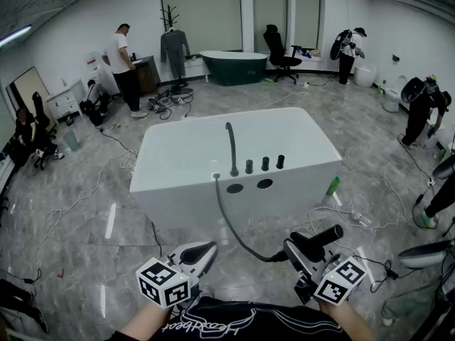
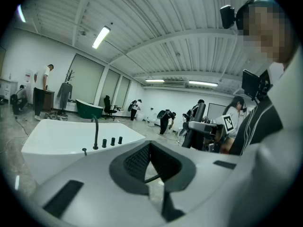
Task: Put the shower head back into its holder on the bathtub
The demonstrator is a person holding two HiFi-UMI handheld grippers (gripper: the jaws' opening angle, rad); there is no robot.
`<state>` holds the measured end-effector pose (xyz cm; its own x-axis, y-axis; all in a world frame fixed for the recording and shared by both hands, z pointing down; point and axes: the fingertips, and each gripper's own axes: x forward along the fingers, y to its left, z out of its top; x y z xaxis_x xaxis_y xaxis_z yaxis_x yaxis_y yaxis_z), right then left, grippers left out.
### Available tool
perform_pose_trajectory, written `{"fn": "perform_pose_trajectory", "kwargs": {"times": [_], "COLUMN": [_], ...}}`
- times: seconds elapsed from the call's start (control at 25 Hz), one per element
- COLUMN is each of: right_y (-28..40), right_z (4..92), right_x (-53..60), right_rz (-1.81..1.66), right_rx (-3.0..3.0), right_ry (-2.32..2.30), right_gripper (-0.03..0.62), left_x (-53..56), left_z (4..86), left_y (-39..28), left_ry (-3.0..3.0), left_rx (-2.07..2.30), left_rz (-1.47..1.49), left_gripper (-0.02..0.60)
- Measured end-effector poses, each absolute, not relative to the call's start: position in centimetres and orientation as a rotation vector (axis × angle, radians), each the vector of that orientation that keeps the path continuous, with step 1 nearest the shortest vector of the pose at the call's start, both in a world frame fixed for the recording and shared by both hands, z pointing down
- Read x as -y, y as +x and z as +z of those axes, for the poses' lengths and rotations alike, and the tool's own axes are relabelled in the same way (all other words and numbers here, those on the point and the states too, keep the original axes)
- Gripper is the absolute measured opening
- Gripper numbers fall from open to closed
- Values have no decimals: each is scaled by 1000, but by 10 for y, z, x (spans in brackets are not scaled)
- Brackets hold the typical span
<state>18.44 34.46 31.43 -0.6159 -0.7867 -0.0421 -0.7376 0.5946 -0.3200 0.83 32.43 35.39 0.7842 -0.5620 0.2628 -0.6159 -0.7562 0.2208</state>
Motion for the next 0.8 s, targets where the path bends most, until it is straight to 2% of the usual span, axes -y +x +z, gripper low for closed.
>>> {"fn": "perform_pose_trajectory", "kwargs": {"times": [0.8], "right_y": [184], "right_z": [315], "right_x": [-327], "right_rz": [-469], "right_rx": [-2600], "right_ry": [-1210], "right_gripper": [107], "left_x": [-318], "left_z": [377], "left_y": [1], "left_ry": [2634], "left_rx": [884], "left_rz": [306], "left_gripper": [8]}}
